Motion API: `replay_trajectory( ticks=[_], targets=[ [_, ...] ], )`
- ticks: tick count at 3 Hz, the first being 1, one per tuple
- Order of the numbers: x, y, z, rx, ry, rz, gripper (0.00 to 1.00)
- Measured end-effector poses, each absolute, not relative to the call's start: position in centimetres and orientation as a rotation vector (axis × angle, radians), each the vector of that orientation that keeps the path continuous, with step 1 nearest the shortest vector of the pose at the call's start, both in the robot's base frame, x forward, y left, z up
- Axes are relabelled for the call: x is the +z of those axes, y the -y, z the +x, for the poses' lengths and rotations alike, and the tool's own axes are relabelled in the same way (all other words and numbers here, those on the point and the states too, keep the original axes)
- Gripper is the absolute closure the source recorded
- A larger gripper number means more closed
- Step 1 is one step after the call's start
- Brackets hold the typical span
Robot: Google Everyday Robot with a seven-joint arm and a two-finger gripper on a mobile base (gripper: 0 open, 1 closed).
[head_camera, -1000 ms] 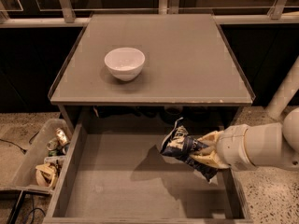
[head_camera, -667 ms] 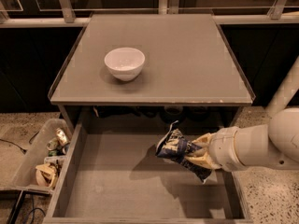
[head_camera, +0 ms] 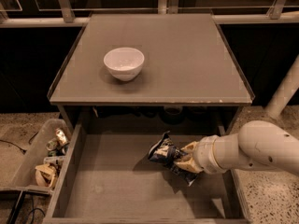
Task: Place blue chip bag into top drawer
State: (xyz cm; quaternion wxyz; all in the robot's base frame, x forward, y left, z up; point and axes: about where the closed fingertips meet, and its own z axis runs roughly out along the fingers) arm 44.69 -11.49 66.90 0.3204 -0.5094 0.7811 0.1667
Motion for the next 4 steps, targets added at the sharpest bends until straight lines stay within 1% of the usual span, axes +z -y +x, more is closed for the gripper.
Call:
replay_trajectory(
  ticks=[2,3,4],
  targets=[
    [61.8,9.8,45.4,0.511,-2.079,-1.302,1.00],
    [62.1,9.8,45.4,0.511,-2.079,-1.302,0.81],
    [62.1,9.8,45.4,0.511,-2.079,-1.302,0.58]
  ],
)
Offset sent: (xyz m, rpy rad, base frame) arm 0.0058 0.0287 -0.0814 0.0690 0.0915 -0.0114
